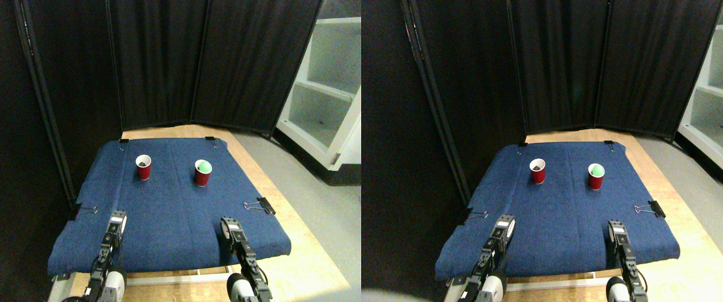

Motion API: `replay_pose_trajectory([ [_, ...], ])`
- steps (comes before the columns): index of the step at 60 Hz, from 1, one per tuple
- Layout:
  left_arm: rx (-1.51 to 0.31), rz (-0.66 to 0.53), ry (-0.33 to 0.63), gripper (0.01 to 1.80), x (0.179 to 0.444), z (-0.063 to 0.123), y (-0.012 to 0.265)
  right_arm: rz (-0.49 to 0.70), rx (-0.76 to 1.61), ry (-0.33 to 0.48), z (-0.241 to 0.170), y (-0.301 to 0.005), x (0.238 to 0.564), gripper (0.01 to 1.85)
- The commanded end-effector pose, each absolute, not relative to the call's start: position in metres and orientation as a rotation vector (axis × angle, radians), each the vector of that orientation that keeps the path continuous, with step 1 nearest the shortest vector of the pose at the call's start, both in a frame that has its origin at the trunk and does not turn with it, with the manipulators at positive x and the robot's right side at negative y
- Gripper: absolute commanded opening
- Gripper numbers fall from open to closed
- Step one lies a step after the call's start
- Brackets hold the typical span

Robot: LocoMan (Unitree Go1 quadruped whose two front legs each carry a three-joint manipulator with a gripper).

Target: Pour (bimanual)

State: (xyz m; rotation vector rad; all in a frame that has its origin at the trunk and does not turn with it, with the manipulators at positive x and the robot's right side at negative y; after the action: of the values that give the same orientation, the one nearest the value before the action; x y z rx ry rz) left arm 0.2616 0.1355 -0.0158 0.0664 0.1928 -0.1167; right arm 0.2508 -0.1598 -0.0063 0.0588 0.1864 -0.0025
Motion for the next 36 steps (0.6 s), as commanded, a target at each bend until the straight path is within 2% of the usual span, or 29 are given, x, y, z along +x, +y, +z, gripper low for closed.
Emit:
replay_pose_trajectory([
  [1, 0.062, -0.122, 0.161, 0.33, 0.263, -0.011, 0.134, 0.000, 0.048, 0.161, -0.002, -0.159, 0.251, 0.75],
  [20, 0.076, -0.143, 0.193, 0.33, 0.262, -0.006, 0.133, 0.002, 0.047, 0.160, 0.000, -0.157, 0.251, 0.74],
  [21, 0.076, -0.143, 0.197, 0.34, 0.261, -0.006, 0.133, 0.002, 0.048, 0.160, 0.001, -0.157, 0.250, 0.74],
  [22, 0.072, -0.141, 0.199, 0.49, 0.261, -0.005, 0.132, 0.003, 0.052, 0.158, 0.001, -0.157, 0.250, 0.74],
  [25, 0.046, -0.132, 0.198, 0.60, 0.261, -0.005, 0.132, 0.015, 0.071, 0.137, 0.001, -0.157, 0.250, 0.72],
  [36, -0.052, -0.180, 0.171, 0.60, 0.261, 0.005, 0.128, 0.045, 0.134, 0.059, 0.014, -0.155, 0.253, 0.69],
])
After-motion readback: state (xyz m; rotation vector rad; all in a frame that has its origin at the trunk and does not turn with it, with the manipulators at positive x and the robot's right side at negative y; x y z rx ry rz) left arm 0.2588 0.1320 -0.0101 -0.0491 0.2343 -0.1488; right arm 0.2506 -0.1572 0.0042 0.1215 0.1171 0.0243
